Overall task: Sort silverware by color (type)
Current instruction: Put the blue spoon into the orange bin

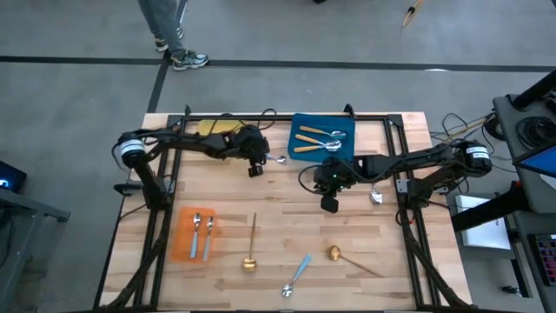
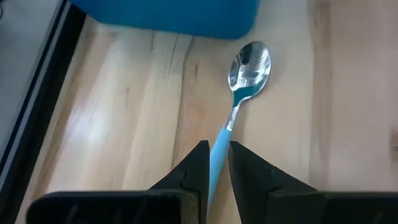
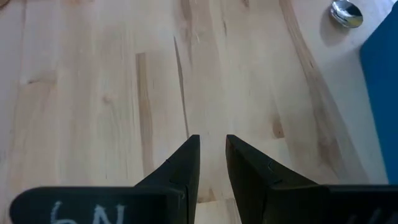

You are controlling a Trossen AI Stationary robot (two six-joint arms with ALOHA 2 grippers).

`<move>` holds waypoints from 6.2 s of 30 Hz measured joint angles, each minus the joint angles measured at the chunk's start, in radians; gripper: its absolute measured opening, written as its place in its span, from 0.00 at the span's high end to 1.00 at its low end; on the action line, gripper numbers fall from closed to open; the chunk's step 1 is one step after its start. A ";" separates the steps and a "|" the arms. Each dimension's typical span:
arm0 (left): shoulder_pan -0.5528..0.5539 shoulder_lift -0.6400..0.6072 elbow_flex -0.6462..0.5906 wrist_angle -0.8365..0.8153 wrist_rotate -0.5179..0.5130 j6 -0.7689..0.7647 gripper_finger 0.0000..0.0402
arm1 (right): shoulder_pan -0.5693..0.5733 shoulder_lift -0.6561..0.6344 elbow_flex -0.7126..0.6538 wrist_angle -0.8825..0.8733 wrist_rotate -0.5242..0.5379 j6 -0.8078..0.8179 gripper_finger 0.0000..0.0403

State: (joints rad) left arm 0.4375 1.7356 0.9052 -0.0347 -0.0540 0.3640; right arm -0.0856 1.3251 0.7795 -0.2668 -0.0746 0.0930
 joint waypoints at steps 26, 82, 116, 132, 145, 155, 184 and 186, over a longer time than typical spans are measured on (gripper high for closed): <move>0.006 0.048 0.012 0.016 0.001 -0.034 0.89 | -0.013 -0.075 0.001 0.017 -0.002 -0.284 0.83; -0.011 0.097 0.011 0.008 -0.009 -0.068 0.66 | -0.046 -0.369 -0.229 0.460 -0.135 -0.549 0.83; -0.112 0.098 0.013 -0.045 -0.014 -0.281 0.96 | -0.046 -0.369 -0.229 0.460 -0.134 -0.546 0.83; -0.162 0.053 0.006 -0.082 -0.095 -0.422 0.97 | -0.046 -0.369 -0.229 0.455 -0.134 -0.546 0.83; -0.216 -0.077 0.009 -0.127 -0.095 -0.557 0.97 | -0.046 -0.369 -0.228 0.451 -0.134 -0.546 0.83; -0.372 -0.186 0.010 -0.258 -0.084 -0.870 0.97 | -0.046 -0.369 -0.228 0.453 -0.134 -0.535 0.83; -0.991 -0.250 0.183 -0.884 -0.077 -1.834 0.97 | -0.046 -0.368 -0.228 0.678 -0.133 -0.606 0.83; -1.037 -0.250 0.201 -0.967 -0.079 -1.929 0.97 | -0.046 -0.368 -0.228 0.695 -0.133 -0.606 0.83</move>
State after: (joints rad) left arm -0.5996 1.4857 1.1059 -1.0013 -0.1327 -1.5650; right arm -0.1318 0.9573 0.5518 0.4279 -0.2074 -0.5128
